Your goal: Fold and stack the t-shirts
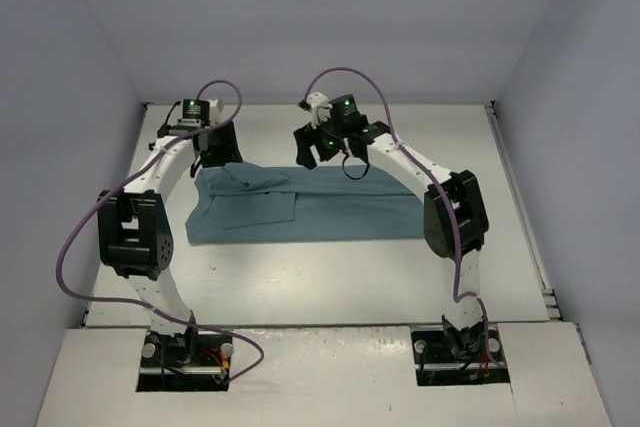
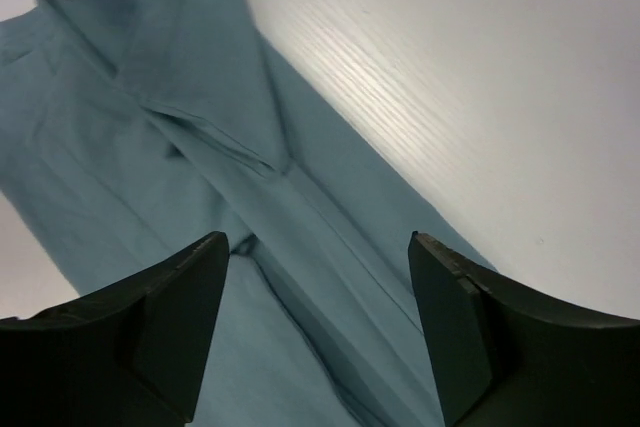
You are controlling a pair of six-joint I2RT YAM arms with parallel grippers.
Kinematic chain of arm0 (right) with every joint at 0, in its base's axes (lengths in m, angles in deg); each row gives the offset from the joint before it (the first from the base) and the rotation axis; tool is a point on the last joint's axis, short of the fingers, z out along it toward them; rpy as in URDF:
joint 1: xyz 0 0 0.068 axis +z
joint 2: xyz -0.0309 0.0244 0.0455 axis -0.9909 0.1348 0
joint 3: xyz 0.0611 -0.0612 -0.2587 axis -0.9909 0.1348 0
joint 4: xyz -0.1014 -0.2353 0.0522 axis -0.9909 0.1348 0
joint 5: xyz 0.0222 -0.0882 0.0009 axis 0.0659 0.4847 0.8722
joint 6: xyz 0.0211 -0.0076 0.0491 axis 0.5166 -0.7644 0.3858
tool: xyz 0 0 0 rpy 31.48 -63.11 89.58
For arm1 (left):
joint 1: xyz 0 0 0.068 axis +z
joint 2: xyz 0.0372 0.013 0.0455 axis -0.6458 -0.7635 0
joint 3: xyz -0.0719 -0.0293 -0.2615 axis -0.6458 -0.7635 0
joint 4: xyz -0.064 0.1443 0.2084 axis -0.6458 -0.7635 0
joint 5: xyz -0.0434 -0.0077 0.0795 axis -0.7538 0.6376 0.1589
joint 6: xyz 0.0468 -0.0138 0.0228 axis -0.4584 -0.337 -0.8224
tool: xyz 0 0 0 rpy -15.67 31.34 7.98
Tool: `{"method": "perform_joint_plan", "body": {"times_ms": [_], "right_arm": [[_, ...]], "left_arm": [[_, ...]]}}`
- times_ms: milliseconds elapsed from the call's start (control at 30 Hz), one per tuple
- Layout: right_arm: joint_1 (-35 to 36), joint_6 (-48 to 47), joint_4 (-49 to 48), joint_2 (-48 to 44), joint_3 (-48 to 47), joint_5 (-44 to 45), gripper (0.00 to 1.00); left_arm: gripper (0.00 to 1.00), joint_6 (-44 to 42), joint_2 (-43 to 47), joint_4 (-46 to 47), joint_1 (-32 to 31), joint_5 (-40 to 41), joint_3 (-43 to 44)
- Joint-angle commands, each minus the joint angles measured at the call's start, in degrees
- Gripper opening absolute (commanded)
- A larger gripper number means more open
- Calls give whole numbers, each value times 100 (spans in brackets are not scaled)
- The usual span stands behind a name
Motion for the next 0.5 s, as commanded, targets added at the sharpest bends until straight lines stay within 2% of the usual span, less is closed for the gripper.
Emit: {"method": "perform_joint_plan", "body": {"times_ms": [0, 267, 467], "right_arm": [[407, -519, -167, 455, -886, -389, 72], [973, -888, -167, 1336, -1813, -407, 70], [1290, -1025, -167, 1886, -2430, -354, 65]], "left_arm": [[48, 428, -184, -175, 77, 453, 733], [48, 247, -1075, -591, 130, 921, 1813], [48, 166, -1594, -815, 364, 893, 2370]]}}
